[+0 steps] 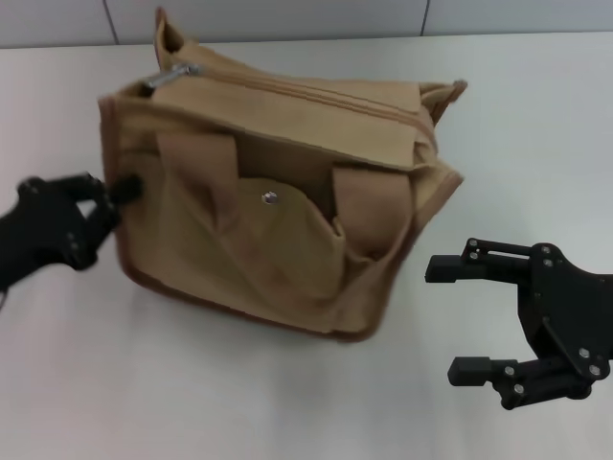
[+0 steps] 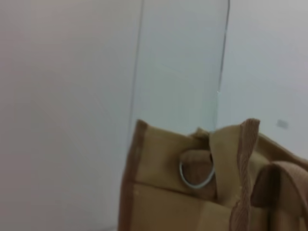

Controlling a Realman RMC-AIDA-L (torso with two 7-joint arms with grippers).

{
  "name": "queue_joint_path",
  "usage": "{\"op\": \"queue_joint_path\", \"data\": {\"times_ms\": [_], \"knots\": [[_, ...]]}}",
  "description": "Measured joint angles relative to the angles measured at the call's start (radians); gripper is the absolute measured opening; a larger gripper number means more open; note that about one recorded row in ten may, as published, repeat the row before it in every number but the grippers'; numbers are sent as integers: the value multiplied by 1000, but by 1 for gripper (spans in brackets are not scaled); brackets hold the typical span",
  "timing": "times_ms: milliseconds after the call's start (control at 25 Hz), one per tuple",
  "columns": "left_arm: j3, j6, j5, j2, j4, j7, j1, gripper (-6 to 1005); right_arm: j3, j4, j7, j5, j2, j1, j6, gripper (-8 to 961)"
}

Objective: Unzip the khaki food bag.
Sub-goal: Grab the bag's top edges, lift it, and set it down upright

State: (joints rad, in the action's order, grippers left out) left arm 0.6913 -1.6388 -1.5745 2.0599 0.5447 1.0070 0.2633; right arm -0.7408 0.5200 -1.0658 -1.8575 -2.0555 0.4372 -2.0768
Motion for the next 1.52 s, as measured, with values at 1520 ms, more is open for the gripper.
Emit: {"op": "queue_joint_path", "data": {"times_ms": [1520], "knots": [[42,-201,-3,11,-113,-128,141,59,325,-198,164,2,-27,32,165,826]]}}
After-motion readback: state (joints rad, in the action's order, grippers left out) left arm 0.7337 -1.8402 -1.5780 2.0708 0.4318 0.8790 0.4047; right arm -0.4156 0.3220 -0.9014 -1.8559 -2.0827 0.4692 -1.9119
